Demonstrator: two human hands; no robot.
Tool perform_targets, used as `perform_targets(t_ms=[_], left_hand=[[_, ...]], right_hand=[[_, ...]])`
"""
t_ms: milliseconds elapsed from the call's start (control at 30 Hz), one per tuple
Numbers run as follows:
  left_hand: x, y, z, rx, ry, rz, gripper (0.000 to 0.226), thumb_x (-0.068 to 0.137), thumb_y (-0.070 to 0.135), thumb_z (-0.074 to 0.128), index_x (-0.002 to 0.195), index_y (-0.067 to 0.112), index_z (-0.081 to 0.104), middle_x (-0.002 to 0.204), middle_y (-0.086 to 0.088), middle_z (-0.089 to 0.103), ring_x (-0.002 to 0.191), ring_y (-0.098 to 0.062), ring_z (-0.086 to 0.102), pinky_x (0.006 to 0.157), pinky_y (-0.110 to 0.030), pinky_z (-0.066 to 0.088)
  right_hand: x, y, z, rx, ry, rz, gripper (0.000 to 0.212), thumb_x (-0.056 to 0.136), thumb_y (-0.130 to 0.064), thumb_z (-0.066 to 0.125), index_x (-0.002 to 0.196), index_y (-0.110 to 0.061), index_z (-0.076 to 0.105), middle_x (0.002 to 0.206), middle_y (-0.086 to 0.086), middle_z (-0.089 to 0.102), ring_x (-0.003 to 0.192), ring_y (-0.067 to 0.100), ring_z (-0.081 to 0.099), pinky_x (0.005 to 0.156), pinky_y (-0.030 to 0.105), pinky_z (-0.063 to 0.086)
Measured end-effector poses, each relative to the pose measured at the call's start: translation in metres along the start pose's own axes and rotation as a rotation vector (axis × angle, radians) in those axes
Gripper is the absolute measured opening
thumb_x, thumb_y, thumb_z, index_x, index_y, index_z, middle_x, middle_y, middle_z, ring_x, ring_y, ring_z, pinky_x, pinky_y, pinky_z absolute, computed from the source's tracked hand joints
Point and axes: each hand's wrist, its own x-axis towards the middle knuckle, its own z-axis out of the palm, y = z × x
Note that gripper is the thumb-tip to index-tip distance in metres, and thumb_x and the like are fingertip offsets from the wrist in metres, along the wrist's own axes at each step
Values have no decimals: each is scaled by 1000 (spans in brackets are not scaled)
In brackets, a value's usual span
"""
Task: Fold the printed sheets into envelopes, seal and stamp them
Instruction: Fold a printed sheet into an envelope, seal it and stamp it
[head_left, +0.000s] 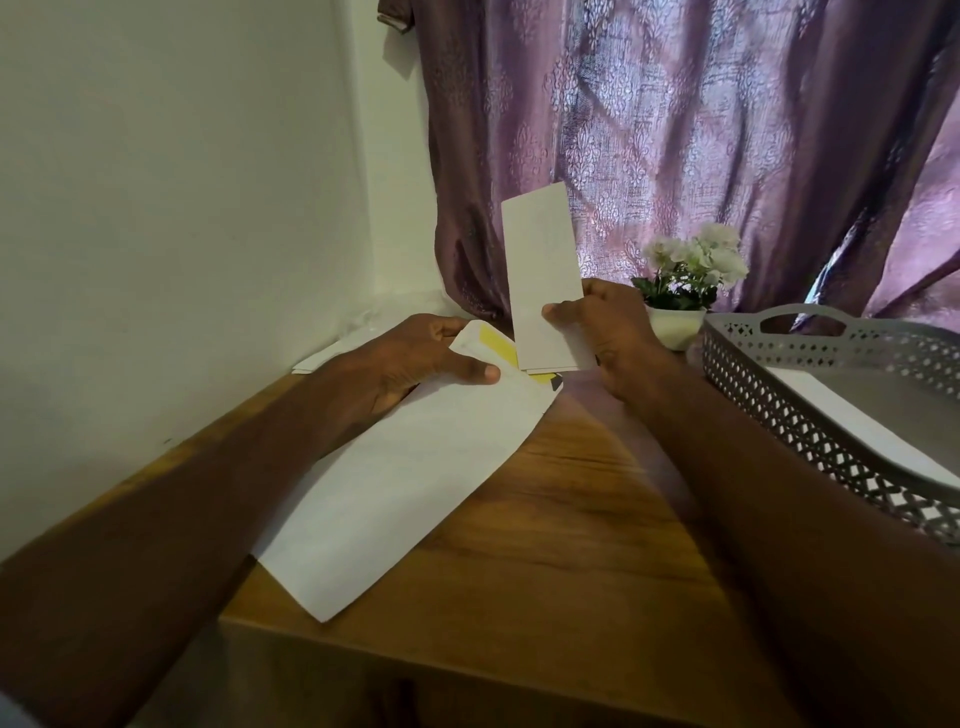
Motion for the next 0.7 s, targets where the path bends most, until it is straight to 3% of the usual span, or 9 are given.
perform_targets(t_ms=[167, 367, 600, 700], left_hand=[[2, -2, -2, -27, -7, 14, 44, 81, 9, 87, 121, 17, 72, 114, -1, 80, 103, -20, 77, 87, -30, 63], [1, -3, -3, -27, -2, 21, 49, 77, 12, 91, 122, 18, 74, 117, -3, 79, 107, -23, 77, 91, -33, 62], [-3, -2, 1, -53, -31, 24, 47, 80, 6, 87, 125, 14, 74, 119, -7, 78, 109, -25, 76, 95, -35, 61], [-3, 0, 2, -42, -28, 16, 49, 81, 6, 86, 127, 14, 72, 118, -5, 79, 109, -24, 76, 95, -33, 61]], right_hand=[[-2, -1, 1, -42, -20, -10, 27, 79, -3, 80, 104, -10, 72, 89, 0, 74, 75, 17, 70, 53, 17, 51], [-5, -2, 2, 5, -29, 2, 21, 78, 0, 80, 84, -18, 71, 74, -6, 73, 51, 4, 68, 43, 16, 50], [-8, -1, 11, 42, -32, 61, 26, 78, -1, 81, 103, -6, 73, 96, 9, 77, 82, 26, 72, 57, 24, 55], [-7, -1, 11, 39, -9, 77, 26, 79, -2, 82, 103, -8, 72, 103, 10, 76, 87, 26, 72, 64, 27, 57]])
